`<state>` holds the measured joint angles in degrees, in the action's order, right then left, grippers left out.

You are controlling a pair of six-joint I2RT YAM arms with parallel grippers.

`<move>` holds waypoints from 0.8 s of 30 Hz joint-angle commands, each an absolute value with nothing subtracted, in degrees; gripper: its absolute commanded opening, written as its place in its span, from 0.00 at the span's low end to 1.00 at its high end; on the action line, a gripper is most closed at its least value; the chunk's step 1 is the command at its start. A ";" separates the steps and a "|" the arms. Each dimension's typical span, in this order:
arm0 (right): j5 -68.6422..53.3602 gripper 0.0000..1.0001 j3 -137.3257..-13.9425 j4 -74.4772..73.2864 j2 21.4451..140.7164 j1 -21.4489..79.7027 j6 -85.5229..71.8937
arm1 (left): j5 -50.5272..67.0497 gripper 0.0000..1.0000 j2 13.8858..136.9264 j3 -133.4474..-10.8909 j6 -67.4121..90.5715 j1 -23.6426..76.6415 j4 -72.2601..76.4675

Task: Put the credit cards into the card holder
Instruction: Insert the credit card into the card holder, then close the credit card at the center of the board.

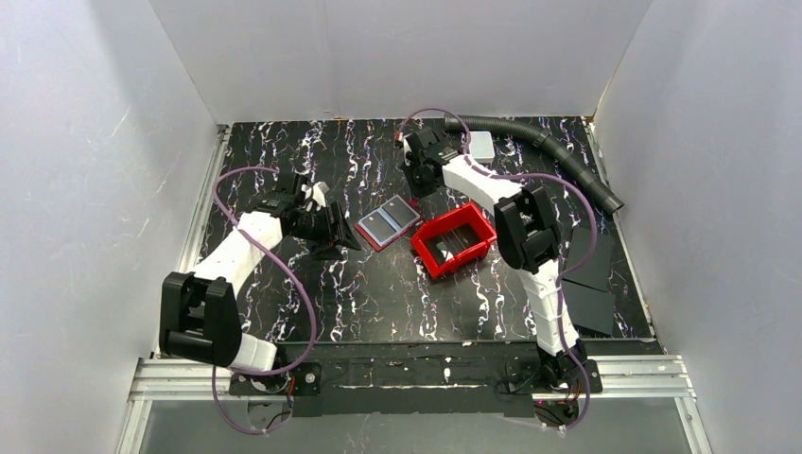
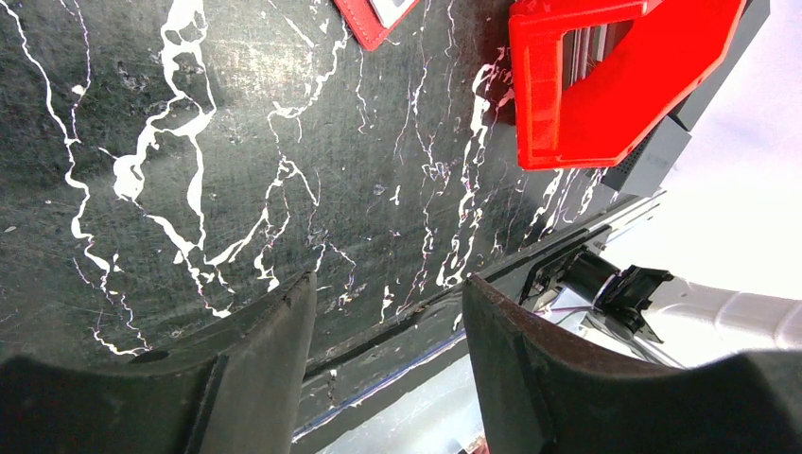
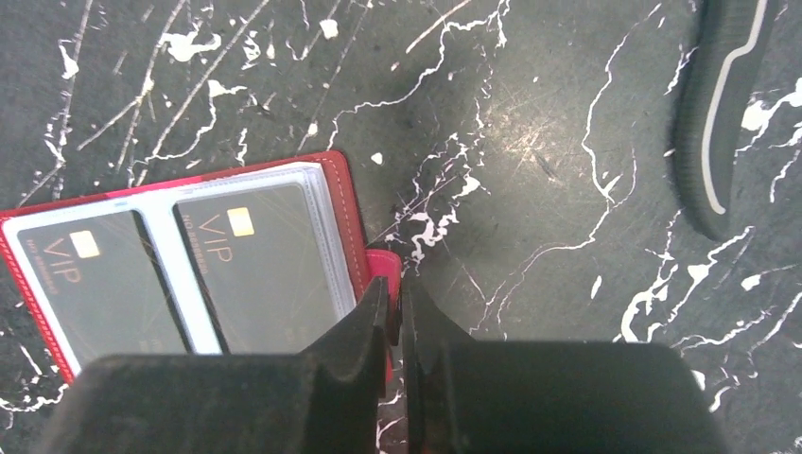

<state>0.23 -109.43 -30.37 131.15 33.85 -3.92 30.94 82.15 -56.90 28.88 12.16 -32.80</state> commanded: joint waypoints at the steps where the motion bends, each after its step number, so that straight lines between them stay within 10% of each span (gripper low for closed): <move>1: 3.25 0.09 -114.65 -33.93 127.97 36.28 -3.16 | 30.95 0.57 78.61 -56.19 29.00 12.30 -32.63; 24: 1.54 0.14 -113.81 -35.32 120.33 49.42 -14.06 | 39.94 0.34 87.52 -45.51 40.25 4.00 -15.87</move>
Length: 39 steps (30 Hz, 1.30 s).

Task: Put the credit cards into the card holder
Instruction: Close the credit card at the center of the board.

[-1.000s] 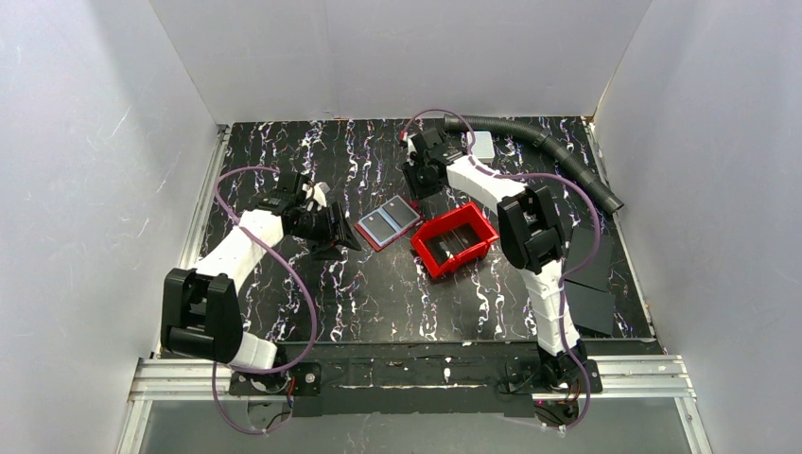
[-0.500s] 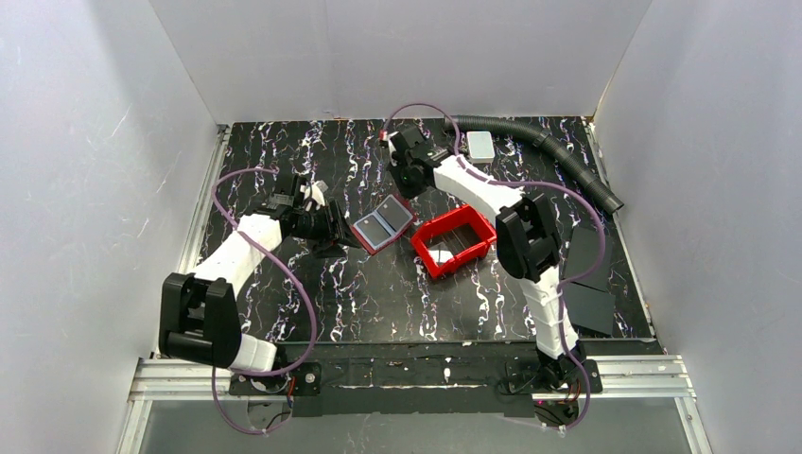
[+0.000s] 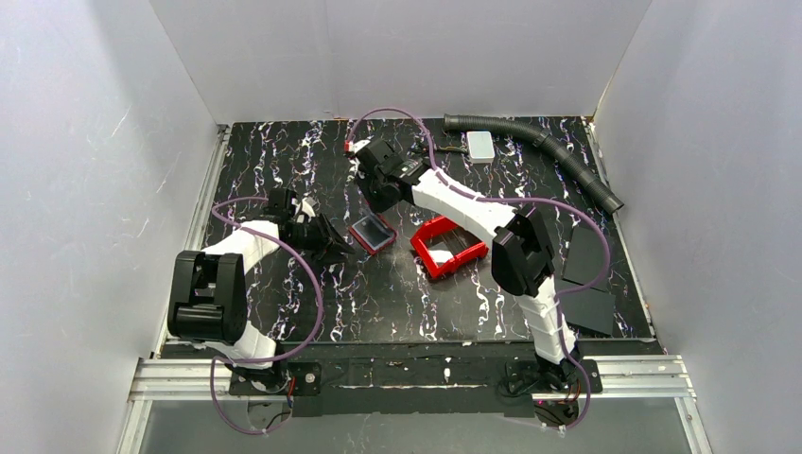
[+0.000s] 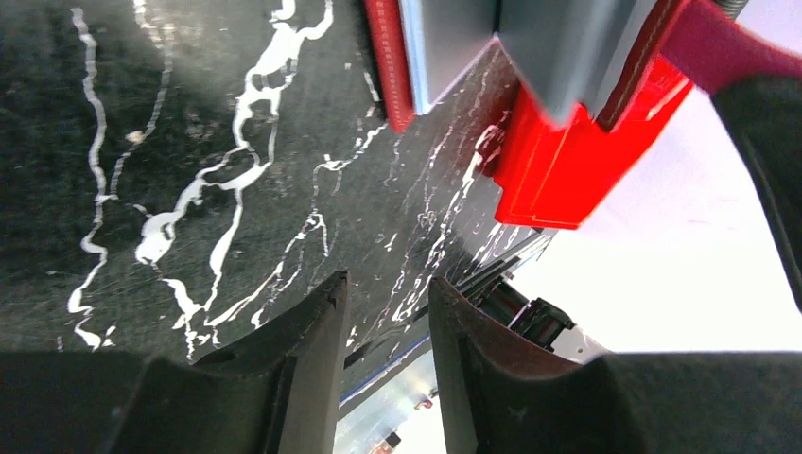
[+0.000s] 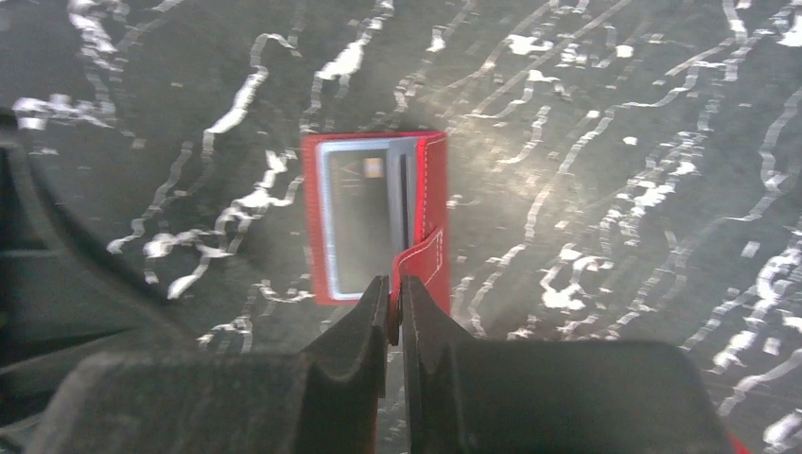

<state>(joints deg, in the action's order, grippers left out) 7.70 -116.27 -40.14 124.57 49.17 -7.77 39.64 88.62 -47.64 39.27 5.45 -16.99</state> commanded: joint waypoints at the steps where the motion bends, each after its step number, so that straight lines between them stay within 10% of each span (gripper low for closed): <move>1: -0.95 0.14 -112.53 -33.81 120.32 49.58 -15.80 | 39.71 0.34 87.11 -45.53 39.92 3.87 -16.35; 13: -31.28 0.61 -99.98 -14.58 119.62 46.44 -26.64 | 38.32 0.34 81.27 -43.41 36.60 0.69 -19.87; 23: -16.09 0.87 -96.59 -25.72 107.15 44.06 -10.57 | 39.06 0.34 79.06 -43.04 35.20 0.09 -21.03; 39: -30.65 0.98 -81.79 -0.56 112.53 31.82 -11.99 | 45.84 0.41 85.71 -42.64 39.42 0.09 -15.32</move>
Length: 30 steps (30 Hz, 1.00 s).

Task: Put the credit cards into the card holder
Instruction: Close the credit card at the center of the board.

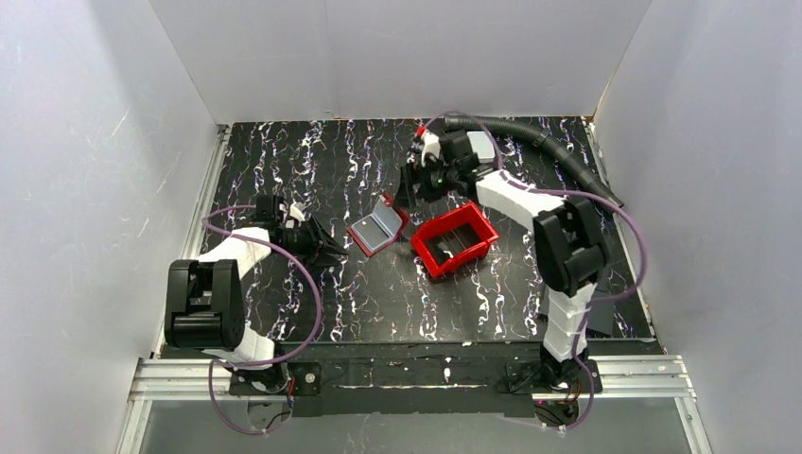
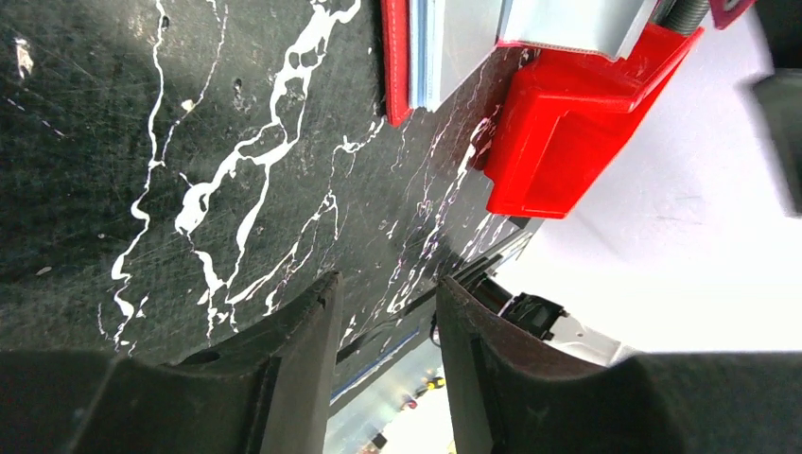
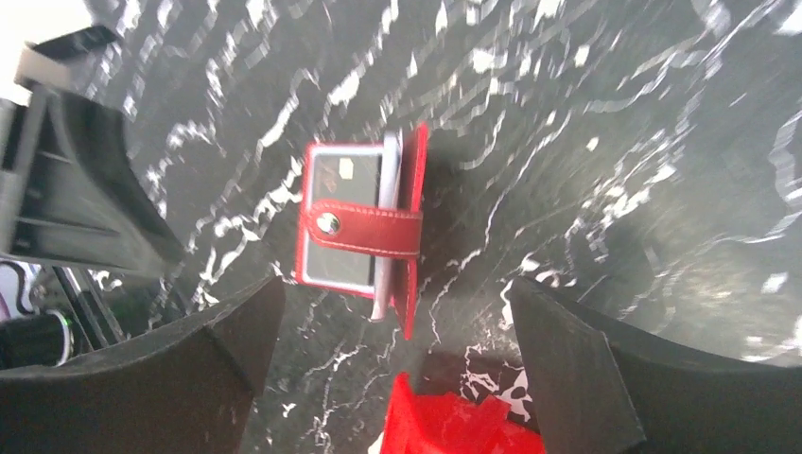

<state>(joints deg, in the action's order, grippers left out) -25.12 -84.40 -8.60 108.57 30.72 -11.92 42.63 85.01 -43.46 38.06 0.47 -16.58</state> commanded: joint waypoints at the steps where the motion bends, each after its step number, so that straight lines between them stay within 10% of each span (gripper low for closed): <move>1: -30.26 0.98 -82.08 -0.53 113.80 31.82 -11.77 | 45.80 0.41 85.61 -42.56 39.45 0.09 -15.30; 14: -25.81 0.70 -79.28 2.31 115.04 34.34 -17.26 | 44.64 0.46 85.75 -42.25 40.15 0.09 -14.94; 19: -10.46 0.21 -81.98 -5.37 112.39 39.41 -11.12 | 43.57 0.44 85.92 -42.76 40.61 0.09 -14.85; 26: 18.78 0.18 -89.14 -18.03 112.74 52.43 -0.30 | 39.81 0.44 81.67 -43.05 40.18 0.09 -17.22; 30: 20.37 0.37 -92.86 -20.38 116.02 57.00 2.82 | 37.75 0.44 79.28 -43.30 38.13 -1.94 -20.21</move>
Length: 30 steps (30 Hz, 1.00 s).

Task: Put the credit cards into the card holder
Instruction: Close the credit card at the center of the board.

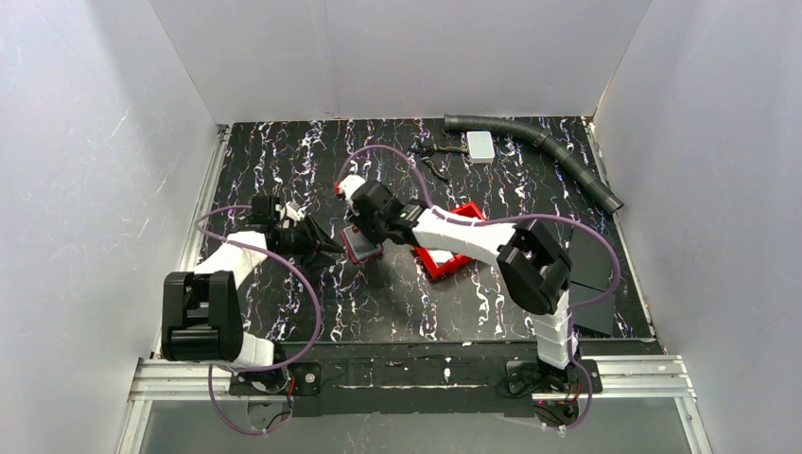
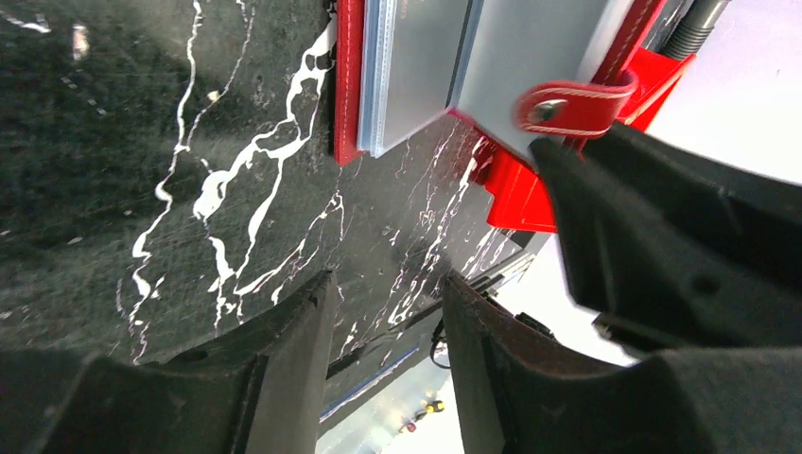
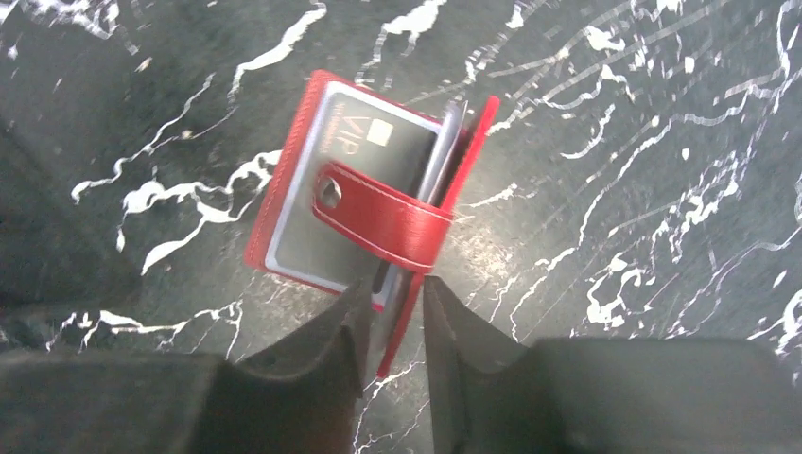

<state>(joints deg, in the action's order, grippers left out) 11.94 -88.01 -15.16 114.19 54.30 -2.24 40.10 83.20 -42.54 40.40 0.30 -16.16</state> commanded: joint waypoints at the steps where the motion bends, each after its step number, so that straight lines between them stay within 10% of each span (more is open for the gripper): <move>1: 18.54 0.42 -93.59 -20.75 116.88 57.44 2.37 | 37.37 0.44 78.79 -43.39 37.36 -2.51 -21.26; 11: 6.71 0.85 -87.53 -7.32 120.36 59.86 -3.46 | 35.11 0.45 69.92 -40.28 32.08 -7.19 -27.69; 24: 33.34 0.85 -87.06 -8.36 126.67 66.51 -3.45 | 33.75 0.46 66.81 -38.90 32.17 -9.92 -28.10; 30: 34.24 0.61 -85.19 -5.16 127.29 66.45 -5.75 | 31.20 0.49 64.85 -37.85 33.44 -11.83 -28.37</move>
<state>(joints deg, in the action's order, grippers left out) 30.30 -87.20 -4.51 124.09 66.94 -4.21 32.71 67.16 -39.07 33.01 -10.41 -27.22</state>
